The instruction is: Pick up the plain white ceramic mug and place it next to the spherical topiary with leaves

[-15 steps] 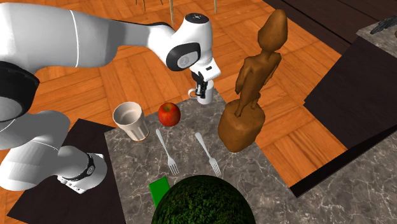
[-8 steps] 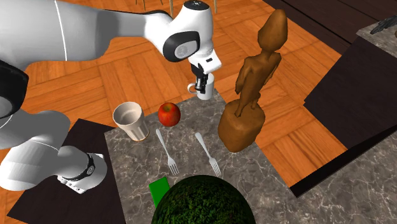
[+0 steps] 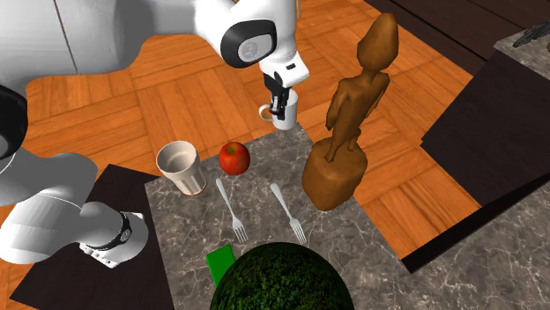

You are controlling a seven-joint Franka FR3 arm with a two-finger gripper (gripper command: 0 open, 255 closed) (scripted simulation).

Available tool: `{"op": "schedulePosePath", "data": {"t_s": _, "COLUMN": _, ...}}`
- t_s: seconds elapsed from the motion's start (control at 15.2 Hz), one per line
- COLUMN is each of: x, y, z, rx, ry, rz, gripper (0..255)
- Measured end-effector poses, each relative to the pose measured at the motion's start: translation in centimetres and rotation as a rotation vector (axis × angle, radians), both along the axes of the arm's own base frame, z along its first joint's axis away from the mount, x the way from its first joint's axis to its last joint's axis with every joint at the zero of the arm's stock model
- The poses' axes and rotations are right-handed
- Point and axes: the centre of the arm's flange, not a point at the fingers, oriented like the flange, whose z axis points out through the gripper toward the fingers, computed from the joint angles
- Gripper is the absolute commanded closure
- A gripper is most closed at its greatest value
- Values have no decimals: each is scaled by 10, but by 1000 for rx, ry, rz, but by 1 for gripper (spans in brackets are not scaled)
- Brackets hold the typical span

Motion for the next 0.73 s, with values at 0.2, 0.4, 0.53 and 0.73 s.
{"op": "schedulePosePath", "data": {"t_s": 0.2, "x": 1, "y": -1, "z": 15, "rx": 0, "ry": 0, "rz": 0, "gripper": 255}}
{"op": "schedulePosePath", "data": {"t_s": 0.4, "x": 2, "y": -1, "z": 31, "rx": 0, "ry": 0, "rz": 0, "gripper": 255}}
{"op": "schedulePosePath", "data": {"t_s": 0.53, "x": 2, "y": 0, "z": 42, "rx": 0, "ry": 0, "rz": 0, "gripper": 255}}
{"op": "schedulePosePath", "data": {"t_s": 0.73, "x": 2, "y": 0, "z": 58, "rx": 0, "ry": 0, "rz": 0, "gripper": 255}}
